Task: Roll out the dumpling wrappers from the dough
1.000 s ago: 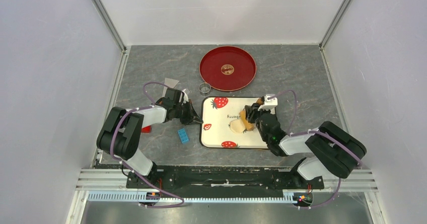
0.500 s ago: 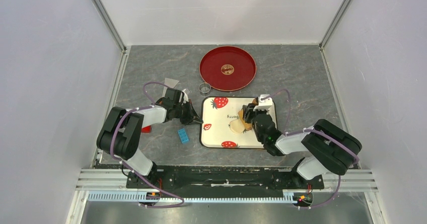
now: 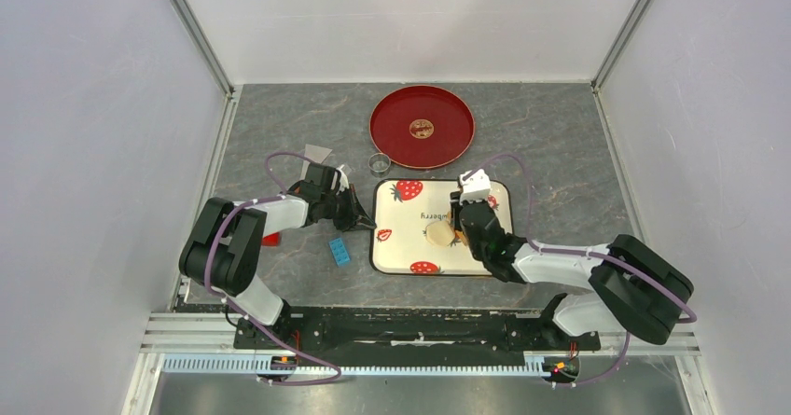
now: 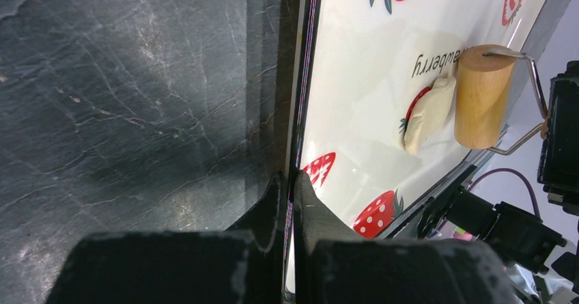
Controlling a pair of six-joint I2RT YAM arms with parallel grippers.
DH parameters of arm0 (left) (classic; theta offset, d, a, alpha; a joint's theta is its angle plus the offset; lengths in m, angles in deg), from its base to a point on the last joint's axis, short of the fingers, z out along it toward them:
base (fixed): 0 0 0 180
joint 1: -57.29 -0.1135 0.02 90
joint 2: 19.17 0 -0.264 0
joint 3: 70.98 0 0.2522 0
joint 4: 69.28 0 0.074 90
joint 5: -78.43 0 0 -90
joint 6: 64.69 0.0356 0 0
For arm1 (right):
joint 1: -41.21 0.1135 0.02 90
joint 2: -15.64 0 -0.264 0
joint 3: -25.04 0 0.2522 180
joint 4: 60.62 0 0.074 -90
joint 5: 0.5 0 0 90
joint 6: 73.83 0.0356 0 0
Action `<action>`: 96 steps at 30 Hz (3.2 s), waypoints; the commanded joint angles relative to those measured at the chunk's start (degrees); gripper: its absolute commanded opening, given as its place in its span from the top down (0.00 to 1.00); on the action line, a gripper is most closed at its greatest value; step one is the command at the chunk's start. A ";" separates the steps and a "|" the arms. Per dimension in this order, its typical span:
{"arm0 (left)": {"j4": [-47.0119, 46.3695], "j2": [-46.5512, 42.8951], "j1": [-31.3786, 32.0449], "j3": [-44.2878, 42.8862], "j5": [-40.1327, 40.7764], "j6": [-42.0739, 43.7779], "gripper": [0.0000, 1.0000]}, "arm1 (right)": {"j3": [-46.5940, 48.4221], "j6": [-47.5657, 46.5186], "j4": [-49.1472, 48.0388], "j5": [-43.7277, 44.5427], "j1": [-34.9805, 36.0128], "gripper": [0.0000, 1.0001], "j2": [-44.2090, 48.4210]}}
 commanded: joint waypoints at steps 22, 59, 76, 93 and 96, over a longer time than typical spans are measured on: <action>3.87 4.91 -0.11 2.51 9.13 0.56 0.98 | 7.25 -5.05 -5.28 -4.06 3.67 1.00 -4.34; 3.43 4.31 -0.72 3.05 8.47 0.55 0.98 | -12.41 3.82 -11.63 -4.21 5.27 1.00 -16.15; 3.25 4.22 -0.79 3.12 8.21 0.42 0.98 | -13.67 7.45 -9.99 -9.12 5.86 1.00 -22.55; 3.25 4.58 -0.79 3.12 8.20 0.41 0.98 | -16.12 10.69 -10.29 -8.81 8.87 1.00 -25.72; 3.20 4.60 -0.79 3.09 8.20 0.41 0.98 | -16.67 11.25 -10.94 -8.64 8.88 1.00 -26.90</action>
